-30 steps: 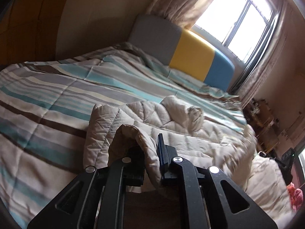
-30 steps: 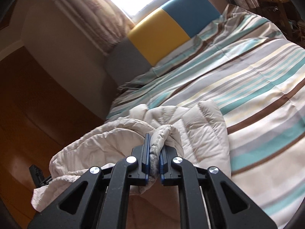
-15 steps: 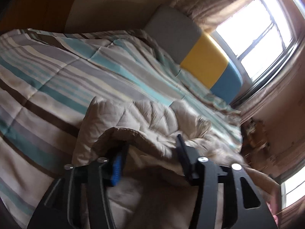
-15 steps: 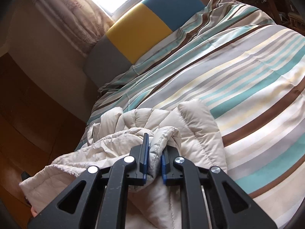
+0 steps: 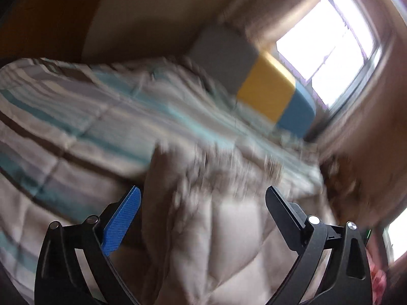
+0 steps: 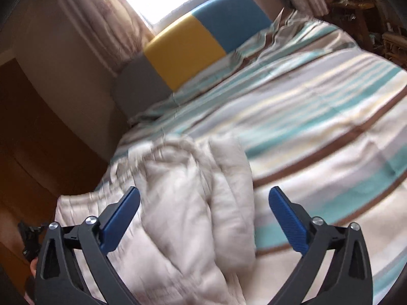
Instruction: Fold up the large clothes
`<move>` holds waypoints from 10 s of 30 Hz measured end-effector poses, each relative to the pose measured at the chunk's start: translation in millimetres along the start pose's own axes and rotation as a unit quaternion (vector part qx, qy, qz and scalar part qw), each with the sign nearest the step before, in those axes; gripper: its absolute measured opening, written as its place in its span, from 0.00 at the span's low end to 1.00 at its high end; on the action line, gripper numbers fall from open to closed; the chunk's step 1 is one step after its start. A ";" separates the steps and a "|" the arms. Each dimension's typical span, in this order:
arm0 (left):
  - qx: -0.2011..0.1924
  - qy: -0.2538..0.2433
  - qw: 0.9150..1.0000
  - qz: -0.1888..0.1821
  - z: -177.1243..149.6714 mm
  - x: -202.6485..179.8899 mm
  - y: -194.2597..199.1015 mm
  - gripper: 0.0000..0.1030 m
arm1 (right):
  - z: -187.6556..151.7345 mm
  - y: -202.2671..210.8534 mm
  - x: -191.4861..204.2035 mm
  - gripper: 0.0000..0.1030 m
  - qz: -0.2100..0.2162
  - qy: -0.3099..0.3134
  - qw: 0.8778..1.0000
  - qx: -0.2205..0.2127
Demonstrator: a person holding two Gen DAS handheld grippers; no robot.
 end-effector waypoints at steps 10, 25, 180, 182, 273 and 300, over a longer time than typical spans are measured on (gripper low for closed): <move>0.056 0.045 0.997 0.022 -31.6 27.3 -49.7 0.96 | -11.0 -51.7 -19.2 0.87 0.036 -0.056 0.994 0.089; 0.099 0.049 0.992 -0.059 -74.3 20.3 -41.7 0.48 | -37.8 -10.6 -14.6 0.39 0.067 -0.049 0.992 0.099; -0.028 -0.169 0.956 0.240 -80.1 -163.7 -191.7 0.86 | -48.7 -144.8 135.6 0.70 -0.185 0.220 0.958 0.002; -0.026 -0.171 0.954 0.245 -80.5 -164.3 -193.7 0.87 | -48.4 -146.5 133.2 0.71 -0.183 0.217 0.959 0.001; -0.106 0.126 0.979 0.119 -184.2 -25.4 48.9 0.86 | -165.0 9.9 165.8 0.14 -0.023 0.244 0.969 0.013; -0.163 0.300 0.940 0.017 -173.1 0.5 32.7 0.43 | -192.1 -29.0 154.0 0.14 -0.066 0.264 0.960 0.058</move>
Point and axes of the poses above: each gripper's, at about its wrist camera, not at the fingertips, and y roughly against the way its jaws point, x to its left, z to its top, the point moved 1 cm from there along -y, roughly the way its jaws point
